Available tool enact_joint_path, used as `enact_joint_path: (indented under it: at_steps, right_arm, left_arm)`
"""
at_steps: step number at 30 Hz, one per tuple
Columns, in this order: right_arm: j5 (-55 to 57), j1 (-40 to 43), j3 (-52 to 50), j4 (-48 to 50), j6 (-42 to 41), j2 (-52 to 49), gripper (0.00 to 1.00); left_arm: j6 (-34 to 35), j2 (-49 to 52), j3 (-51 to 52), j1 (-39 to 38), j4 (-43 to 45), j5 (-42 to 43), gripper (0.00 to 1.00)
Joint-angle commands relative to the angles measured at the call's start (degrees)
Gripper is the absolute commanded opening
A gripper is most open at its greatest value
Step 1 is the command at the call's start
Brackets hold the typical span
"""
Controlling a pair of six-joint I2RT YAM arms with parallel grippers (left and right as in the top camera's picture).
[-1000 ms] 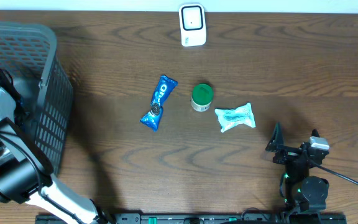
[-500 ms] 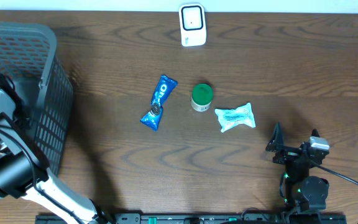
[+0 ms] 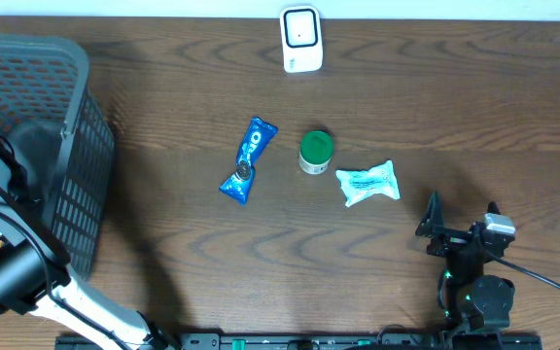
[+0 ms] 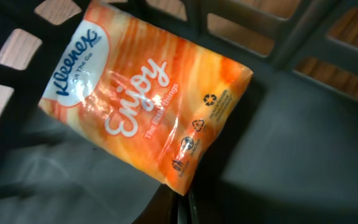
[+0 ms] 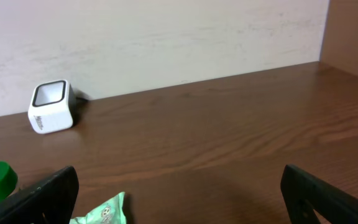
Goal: Scan the item barcode
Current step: 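Reach the left gripper into the basket and grasp the orange Kleenex pack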
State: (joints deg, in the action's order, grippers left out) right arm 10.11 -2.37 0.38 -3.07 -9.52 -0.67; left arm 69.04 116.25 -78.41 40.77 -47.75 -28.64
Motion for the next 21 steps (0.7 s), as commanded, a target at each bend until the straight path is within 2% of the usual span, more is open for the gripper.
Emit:
enact_joint_path:
  at_steps: [1,2,4,5,7,9,16,21]
  right_arm:
    - [0.5,0.7,-0.1,-0.2,0.8,0.3,0.99]
    - [0.5,0.7,-0.1,-0.2,0.8,0.3,0.99]
    - [0.5,0.7,-0.1,-0.2,0.8,0.3,0.99]
    - [0.5,0.7,-0.1,-0.2,0.8,0.3,0.99]
    - [0.5,0.7,-0.1,-0.2,0.8,0.3,0.99]
    - [0.5,0.7,-0.1,-0.2,0.8,0.3,0.99]
    - [0.5,0.7,-0.1,-0.2,0.8,0.3,0.99]
    - [0.5,0.7,-0.1,-0.2,0.8,0.3,0.99]
  left_arm:
    - [0.2,-3.7,0.4,0.2,-1.1,-0.5,0.10]
    - [0.0,-4.2,0.4,0.2,-1.8,-0.5,0.35]
    - [-0.6,-5.2,0.3,0.1,-4.2,-0.5,0.69]
    - [-2.5,-5.6,0.3,0.1,-5.1,-0.5,0.83]
    - [-7.3,-6.2,0.3,0.1,-5.4,-0.5,0.98]
    - [-11.0,-6.8,0.3,0.2,-6.5,-0.6,0.98]
    - [-12.1,-7.0,0.5,1.4,-9.4,-0.8,0.98]
    - [-15.2,-7.0,0.5,1.7,-9.4,-8.6,0.98]
